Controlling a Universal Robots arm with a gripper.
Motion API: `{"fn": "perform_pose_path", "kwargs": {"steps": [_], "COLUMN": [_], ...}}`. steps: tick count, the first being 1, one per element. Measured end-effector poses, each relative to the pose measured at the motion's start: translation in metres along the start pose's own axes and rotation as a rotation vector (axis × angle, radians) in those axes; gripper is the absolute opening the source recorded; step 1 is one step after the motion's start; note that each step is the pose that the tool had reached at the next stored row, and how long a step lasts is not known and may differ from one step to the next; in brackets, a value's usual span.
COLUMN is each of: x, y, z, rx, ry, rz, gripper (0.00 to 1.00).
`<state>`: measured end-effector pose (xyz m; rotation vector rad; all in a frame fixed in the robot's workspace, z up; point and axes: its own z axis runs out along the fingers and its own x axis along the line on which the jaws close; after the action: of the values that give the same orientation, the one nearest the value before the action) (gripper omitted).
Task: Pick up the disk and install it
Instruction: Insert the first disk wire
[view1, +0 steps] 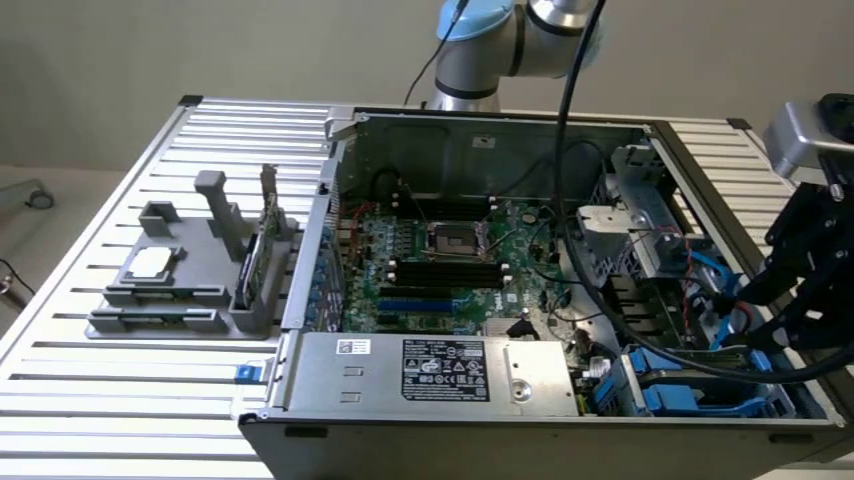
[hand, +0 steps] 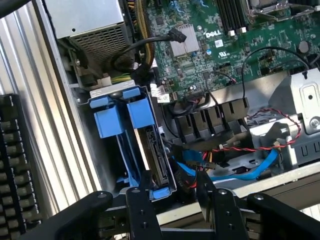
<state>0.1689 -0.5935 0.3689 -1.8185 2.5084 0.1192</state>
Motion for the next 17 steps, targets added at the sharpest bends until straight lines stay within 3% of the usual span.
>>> {"fn": "perform_pose_path", "kwargs": {"steps": [17], "x": [0.0000], "y": [0.0000], "z": [0.0002], "rx": [0.0225], "ry": [-0.0110], "rz": [0.286], "gripper": [0.48]}}
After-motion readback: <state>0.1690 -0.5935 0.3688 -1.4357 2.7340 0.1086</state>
